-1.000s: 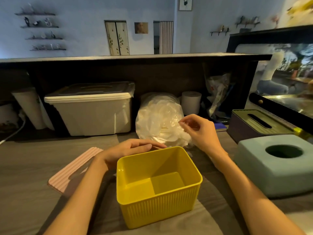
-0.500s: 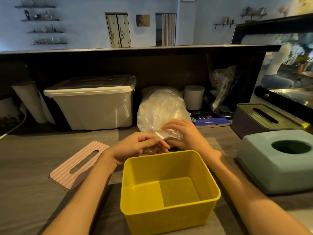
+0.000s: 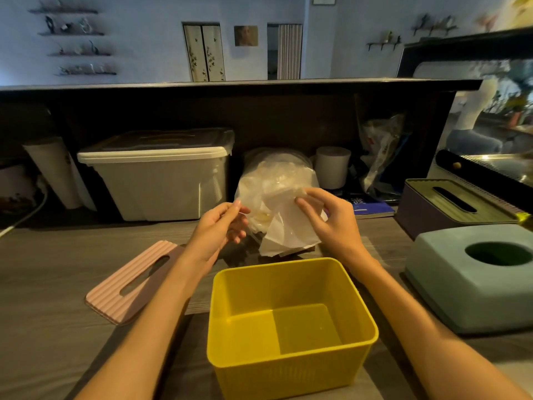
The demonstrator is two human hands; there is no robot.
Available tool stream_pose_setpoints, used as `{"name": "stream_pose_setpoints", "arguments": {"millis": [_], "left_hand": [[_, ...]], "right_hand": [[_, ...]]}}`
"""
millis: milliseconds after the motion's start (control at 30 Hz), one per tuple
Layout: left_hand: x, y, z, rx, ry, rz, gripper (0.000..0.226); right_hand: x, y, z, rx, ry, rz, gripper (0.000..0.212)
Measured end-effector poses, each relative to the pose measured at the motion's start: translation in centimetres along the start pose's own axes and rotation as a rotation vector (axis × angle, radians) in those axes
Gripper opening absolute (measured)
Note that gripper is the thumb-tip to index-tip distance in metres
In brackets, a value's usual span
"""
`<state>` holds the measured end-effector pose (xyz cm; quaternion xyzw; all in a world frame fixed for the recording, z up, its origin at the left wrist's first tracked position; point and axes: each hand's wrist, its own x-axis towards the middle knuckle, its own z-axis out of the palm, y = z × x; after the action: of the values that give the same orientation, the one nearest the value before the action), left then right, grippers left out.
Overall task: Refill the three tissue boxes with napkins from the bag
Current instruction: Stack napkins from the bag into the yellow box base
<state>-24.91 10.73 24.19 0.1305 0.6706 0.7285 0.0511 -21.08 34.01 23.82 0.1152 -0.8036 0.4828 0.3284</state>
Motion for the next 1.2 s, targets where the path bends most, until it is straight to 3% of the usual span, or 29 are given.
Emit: {"name": "stream_pose_setpoints", "arguments": {"millis": [100, 267, 500, 633, 733, 833, 900, 1067, 1200], "left_hand": [[0.1, 0.0, 0.4, -0.035, 0.018, 0.017, 0.033], [-0.1, 0.2, 1.8, -0.062, -0.083, 0.032, 0.055], [-0.8, -0.5, 4.0, -0.14, -0.177, -0.122, 0.054], [-0.8, -0.8, 5.0, -0.227, -0.287, -0.209, 0.054], [-0.6, -0.7, 5.2, -0.214, -0.176, -0.185, 0.03], [-0.2, -0.5, 4.6, -0.282, -0.103, -0.147, 0.039], [0.0, 0.0, 3.9, -0.348, -0.036, -0.13, 0.04], [-0.3, 1.2, 3.0, -0.396, -0.008, -0.078, 0.043], [-0.4, 1.2, 3.0, -0.412, 0.068, -0.052, 0.038]], "right_hand": [[0.4, -0.7, -0.6, 0.232, -0.011, 0.169, 0.021], [0.5, -1.2, -0.9, 0.546, -0.116, 0.411, 0.033], [0.4, -1.3, 0.9, 0.664, -0.18, 0.494, 0.038], [0.3, -1.5, 1.7, 0.485, -0.145, 0.449, 0.034], [0.2, -1.8, 1.1, 0.373, -0.134, 0.328, 0.027], [0.3, -1.8, 0.5, 0.285, -0.078, 0.168, 0.025], [0.3, -1.5, 0.3, 0.182, -0.083, 0.192, 0.034], [-0.2, -1.7, -0.2, 0.083, -0.509, 0.386, 0.067], [-0.2, -2.6, -0.7, 0.27, -0.563, 0.421, 0.069]]}}
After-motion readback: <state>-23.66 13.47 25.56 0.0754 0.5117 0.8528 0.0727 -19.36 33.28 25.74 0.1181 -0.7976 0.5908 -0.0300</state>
